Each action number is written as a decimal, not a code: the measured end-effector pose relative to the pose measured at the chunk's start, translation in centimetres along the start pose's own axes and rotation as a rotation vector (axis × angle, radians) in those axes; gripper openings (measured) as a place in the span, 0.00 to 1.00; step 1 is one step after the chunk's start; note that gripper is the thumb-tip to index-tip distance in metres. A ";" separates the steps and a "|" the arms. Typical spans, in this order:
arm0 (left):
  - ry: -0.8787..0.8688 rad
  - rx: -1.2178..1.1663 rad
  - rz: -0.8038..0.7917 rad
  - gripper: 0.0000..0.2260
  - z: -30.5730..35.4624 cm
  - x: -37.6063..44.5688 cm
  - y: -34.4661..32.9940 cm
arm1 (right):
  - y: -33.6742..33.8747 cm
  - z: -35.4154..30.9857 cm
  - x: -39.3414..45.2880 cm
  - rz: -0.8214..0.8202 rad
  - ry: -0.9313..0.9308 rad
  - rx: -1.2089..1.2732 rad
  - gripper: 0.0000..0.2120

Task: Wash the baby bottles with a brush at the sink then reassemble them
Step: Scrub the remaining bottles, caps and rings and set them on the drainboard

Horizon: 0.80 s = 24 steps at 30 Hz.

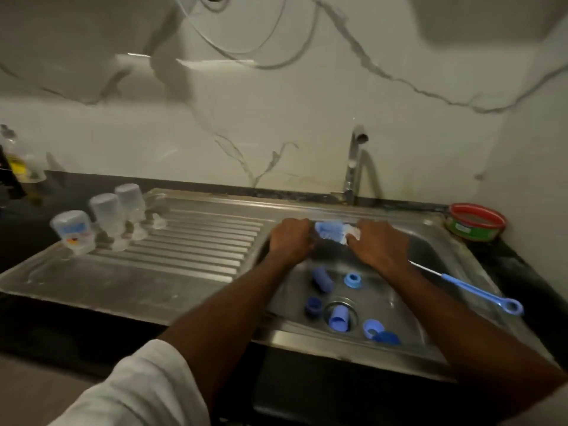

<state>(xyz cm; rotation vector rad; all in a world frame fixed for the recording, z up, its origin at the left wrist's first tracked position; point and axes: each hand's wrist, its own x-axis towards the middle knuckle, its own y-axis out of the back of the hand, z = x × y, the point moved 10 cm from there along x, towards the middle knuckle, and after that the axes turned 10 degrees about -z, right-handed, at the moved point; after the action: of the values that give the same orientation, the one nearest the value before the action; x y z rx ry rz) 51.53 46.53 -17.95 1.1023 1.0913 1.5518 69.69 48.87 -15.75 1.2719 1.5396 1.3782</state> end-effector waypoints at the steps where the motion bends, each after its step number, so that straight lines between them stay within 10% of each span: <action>1: -0.007 0.007 -0.036 0.14 0.9 0.5 -1.7 | -0.6 1.4 0.0 -0.026 -0.014 -0.021 0.18; 13: -0.162 0.281 -0.518 0.12 2.6 3.7 -13.1 | -7.2 7.9 2.3 -0.338 -0.121 -0.125 0.16; 18: -0.219 0.467 -0.784 0.30 3.1 2.1 -16.7 | -7.2 8.8 2.7 -0.334 -0.142 -0.127 0.16; 24: -0.270 0.530 -0.719 0.26 4.2 0.7 -17.0 | -6.8 9.0 2.2 -0.353 -0.140 -0.112 0.16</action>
<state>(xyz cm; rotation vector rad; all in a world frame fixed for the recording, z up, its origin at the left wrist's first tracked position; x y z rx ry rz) 58.50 51.14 -33.41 1.0435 1.5304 0.5470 76.07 53.88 -23.82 0.9523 1.4837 1.1087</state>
